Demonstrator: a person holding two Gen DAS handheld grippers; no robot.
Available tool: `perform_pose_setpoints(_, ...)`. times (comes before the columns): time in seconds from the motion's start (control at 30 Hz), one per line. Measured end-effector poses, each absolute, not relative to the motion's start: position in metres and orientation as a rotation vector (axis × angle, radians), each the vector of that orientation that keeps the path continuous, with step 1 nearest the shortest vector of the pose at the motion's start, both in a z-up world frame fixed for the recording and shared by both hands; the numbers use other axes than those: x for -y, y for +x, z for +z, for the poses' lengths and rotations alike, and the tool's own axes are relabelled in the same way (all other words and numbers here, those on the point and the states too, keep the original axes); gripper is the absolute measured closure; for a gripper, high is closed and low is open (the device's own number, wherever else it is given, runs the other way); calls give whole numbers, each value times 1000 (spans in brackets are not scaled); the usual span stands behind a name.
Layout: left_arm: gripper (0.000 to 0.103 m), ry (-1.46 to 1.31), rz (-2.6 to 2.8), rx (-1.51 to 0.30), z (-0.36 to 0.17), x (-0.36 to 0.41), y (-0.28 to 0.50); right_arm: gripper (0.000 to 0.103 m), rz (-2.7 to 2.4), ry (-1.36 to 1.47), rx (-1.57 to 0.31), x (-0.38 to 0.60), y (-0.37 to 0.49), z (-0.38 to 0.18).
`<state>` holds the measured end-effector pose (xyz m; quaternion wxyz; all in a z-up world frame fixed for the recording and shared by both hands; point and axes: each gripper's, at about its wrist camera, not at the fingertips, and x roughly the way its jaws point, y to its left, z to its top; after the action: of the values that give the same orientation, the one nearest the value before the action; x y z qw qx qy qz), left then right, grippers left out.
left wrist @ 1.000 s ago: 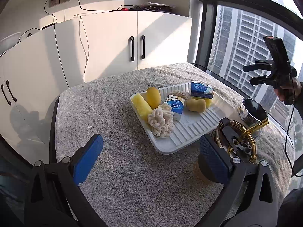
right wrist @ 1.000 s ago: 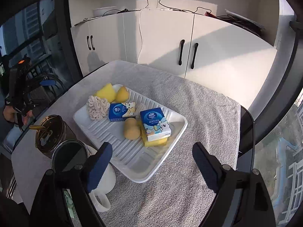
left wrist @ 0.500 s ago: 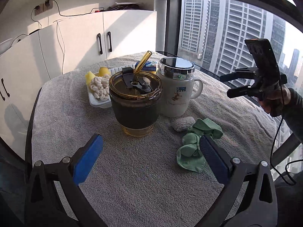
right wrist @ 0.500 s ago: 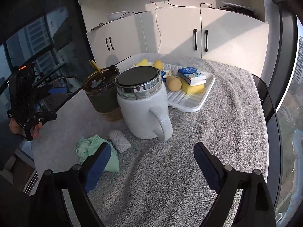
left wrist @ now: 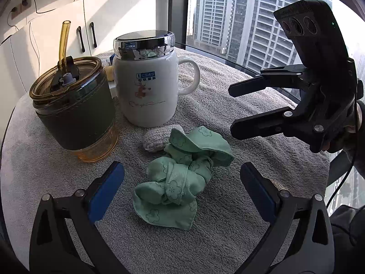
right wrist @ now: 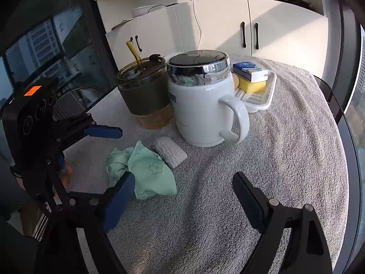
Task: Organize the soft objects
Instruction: 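Withdraw both open tools toward the mint-green cloth and grey knit item, then grasp the mint-green cloth with the left tool while the right tool grasps the grey knit item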
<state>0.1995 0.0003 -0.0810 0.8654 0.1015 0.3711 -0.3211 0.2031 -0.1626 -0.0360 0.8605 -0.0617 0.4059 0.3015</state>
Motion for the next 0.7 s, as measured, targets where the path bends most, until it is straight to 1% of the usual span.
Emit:
perform_pose_setpoints(0.13, 2, 219, -662, -805, -89, 5, 208, 18, 649, -151, -858, 155, 206, -39)
perform_pose_setpoints(0.17, 6, 221, -663, -803, -89, 6, 208, 20, 654, -152, -863, 154, 207, -40)
perform_pose_setpoints(0.23, 43, 221, -659, -808, -91, 8, 210, 24, 653, -148, -875, 154, 211, -43)
perform_pose_setpoints(0.27, 46, 214, -657, -814, -92, 9, 212, 25, 651, -142, -878, 155, 213, -45)
perform_pose_setpoints(0.3, 47, 205, -659, -820, -93, 11, 213, 26, 652, -132, -883, 156, 214, -46)
perform_pose_setpoints(0.33, 50, 201, -667, -825, -95, 13, 214, 29, 655, -123, -889, 156, 215, -47)
perform_pose_setpoints(0.43, 55, 200, -676, -817, -95, 15, 211, 30, 659, -113, -898, 158, 216, -49)
perform_pose_setpoints(0.57, 58, 179, -667, -818, -95, 3, 200, 30, 666, -101, -901, 158, 218, -48)
perform_pose_setpoints(0.7, 58, 167, -649, -832, -97, -10, 190, 30, 687, -143, -911, 141, 223, -54)
